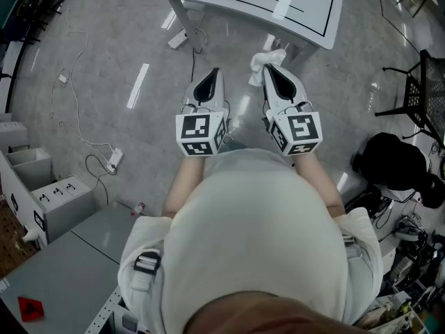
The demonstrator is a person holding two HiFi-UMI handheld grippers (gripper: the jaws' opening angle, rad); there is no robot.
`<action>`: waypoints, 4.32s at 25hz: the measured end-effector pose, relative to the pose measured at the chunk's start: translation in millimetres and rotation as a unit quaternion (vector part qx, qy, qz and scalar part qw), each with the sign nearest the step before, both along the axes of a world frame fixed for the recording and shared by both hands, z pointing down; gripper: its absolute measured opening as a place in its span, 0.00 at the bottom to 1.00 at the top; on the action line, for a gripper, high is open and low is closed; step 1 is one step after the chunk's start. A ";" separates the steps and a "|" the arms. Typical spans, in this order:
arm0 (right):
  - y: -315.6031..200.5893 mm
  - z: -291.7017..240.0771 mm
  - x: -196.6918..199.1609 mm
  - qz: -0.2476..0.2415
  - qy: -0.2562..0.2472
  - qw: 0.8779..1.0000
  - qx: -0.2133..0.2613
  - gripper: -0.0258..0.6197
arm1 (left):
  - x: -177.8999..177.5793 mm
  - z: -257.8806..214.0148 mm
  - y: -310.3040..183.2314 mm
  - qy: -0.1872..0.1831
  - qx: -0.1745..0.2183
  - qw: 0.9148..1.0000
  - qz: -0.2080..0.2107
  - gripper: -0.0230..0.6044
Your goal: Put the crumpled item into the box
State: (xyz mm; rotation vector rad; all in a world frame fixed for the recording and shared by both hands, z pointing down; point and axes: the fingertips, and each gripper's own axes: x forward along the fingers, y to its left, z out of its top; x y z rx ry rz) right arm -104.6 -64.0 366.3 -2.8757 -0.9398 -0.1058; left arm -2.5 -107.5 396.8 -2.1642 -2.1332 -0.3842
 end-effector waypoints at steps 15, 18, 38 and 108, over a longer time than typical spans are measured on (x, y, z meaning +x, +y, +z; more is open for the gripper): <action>-1.0 -1.4 31.1 -0.001 0.014 1.000 -0.005 0.05 | 25.2 3.2 3.8 -0.003 -0.005 1.000 0.007 0.04; 0.7 -1.4 41.8 0.003 0.016 1.000 -0.002 0.05 | 34.9 3.3 4.7 -0.004 -0.006 1.000 0.011 0.04; 34.9 2.4 84.1 -0.011 0.001 1.000 0.015 0.05 | 75.1 11.7 36.4 -0.023 0.004 1.000 0.004 0.04; 431.6 114.4 262.5 -0.133 -0.191 0.970 0.072 0.05 | 210.2 54.2 368.0 -0.107 0.045 0.989 -0.092 0.04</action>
